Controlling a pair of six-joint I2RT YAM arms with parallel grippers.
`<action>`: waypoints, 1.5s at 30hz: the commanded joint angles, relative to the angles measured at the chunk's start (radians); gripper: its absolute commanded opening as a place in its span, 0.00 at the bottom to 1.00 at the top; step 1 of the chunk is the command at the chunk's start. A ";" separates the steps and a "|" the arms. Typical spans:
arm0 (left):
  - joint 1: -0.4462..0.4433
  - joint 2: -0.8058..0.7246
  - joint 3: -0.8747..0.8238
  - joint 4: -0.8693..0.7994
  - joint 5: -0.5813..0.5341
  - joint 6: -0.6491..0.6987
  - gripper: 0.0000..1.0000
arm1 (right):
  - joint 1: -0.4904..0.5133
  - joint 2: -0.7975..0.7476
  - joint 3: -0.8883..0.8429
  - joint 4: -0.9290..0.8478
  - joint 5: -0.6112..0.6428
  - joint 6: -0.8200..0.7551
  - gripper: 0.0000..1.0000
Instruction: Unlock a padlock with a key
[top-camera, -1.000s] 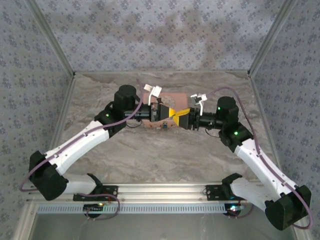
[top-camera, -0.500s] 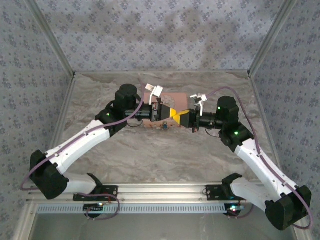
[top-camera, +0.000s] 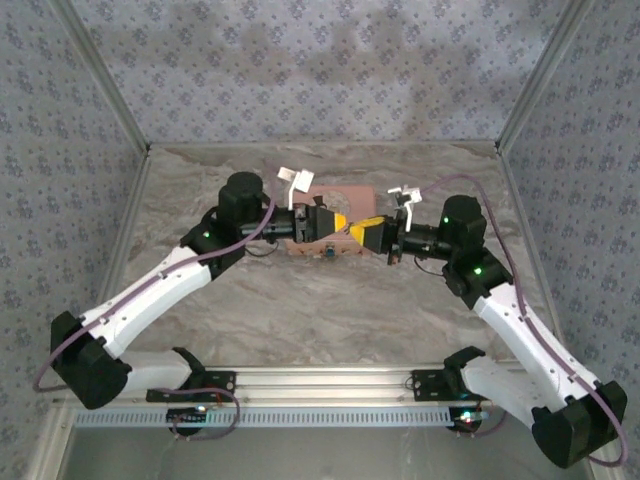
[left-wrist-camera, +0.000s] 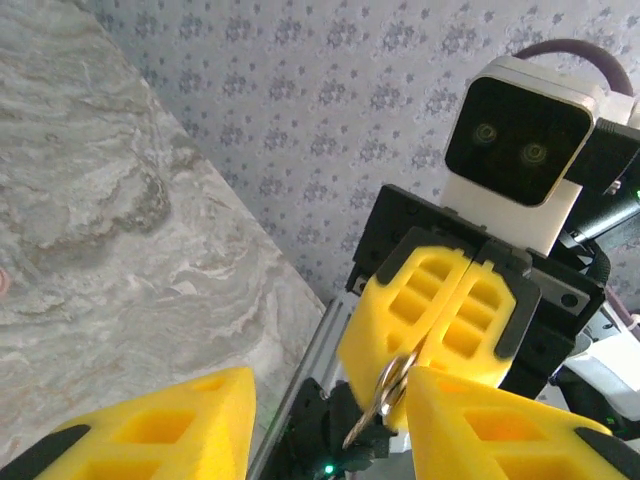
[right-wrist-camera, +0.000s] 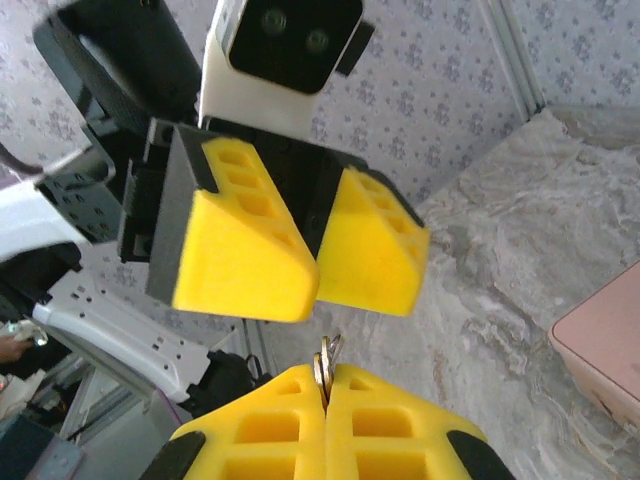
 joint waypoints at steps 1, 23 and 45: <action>0.005 -0.033 -0.034 0.112 0.013 -0.030 0.36 | -0.016 -0.020 -0.017 0.103 0.009 0.062 0.00; -0.026 -0.008 -0.080 0.335 0.121 -0.079 0.38 | -0.007 0.010 -0.050 0.301 -0.039 0.217 0.00; -0.031 -0.036 -0.060 0.254 0.098 -0.027 0.20 | 0.010 0.019 -0.040 0.272 -0.072 0.202 0.00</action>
